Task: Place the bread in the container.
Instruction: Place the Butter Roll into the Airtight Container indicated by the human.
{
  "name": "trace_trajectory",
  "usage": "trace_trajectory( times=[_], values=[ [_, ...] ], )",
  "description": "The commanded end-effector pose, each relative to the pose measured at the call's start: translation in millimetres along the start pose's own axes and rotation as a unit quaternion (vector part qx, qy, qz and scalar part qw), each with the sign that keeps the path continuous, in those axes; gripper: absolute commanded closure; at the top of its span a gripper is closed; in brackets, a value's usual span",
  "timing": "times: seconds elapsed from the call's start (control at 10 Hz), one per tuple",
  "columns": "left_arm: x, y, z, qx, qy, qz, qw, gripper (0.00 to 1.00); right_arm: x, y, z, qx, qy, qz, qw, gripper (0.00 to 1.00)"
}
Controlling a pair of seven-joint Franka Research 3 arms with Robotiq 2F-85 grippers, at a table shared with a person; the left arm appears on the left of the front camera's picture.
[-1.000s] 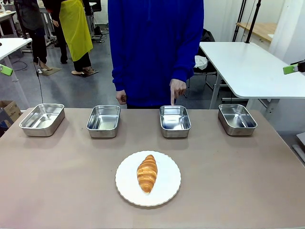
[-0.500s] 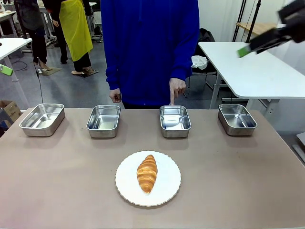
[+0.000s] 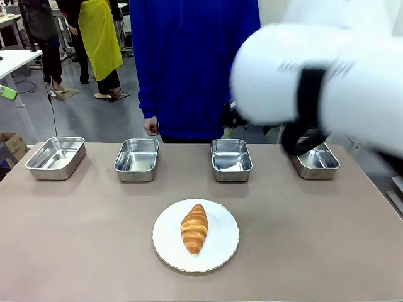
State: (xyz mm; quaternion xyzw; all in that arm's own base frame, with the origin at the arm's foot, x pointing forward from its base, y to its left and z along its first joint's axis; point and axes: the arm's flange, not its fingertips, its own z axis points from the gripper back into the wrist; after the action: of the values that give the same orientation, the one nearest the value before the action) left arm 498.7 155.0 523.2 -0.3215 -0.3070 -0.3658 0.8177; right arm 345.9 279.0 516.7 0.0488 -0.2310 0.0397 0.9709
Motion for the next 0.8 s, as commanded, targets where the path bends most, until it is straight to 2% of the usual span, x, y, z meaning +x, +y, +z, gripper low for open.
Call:
trace_trajectory(
  times=[0.0,0.1,0.6,0.7],
  values=[
    [1,-2,2,-0.003,-0.003,-0.001,1.000,0.00,25,12,-18,0.008,0.026,-0.082,0.996,0.00],
    [1,-2,2,-0.003,-0.003,-0.001,1.000,0.00,0,0,0,0.000,0.000,0.000,1.000,0.00],
    [1,-2,2,-0.003,-0.003,-0.001,1.000,0.00,6,2,0,-0.003,0.010,0.002,1.000,0.00],
    [1,-2,2,-0.003,-0.003,-0.001,1.000,0.00,1,17,-16,0.013,0.013,-0.003,1.000,0.00]
  ],
)
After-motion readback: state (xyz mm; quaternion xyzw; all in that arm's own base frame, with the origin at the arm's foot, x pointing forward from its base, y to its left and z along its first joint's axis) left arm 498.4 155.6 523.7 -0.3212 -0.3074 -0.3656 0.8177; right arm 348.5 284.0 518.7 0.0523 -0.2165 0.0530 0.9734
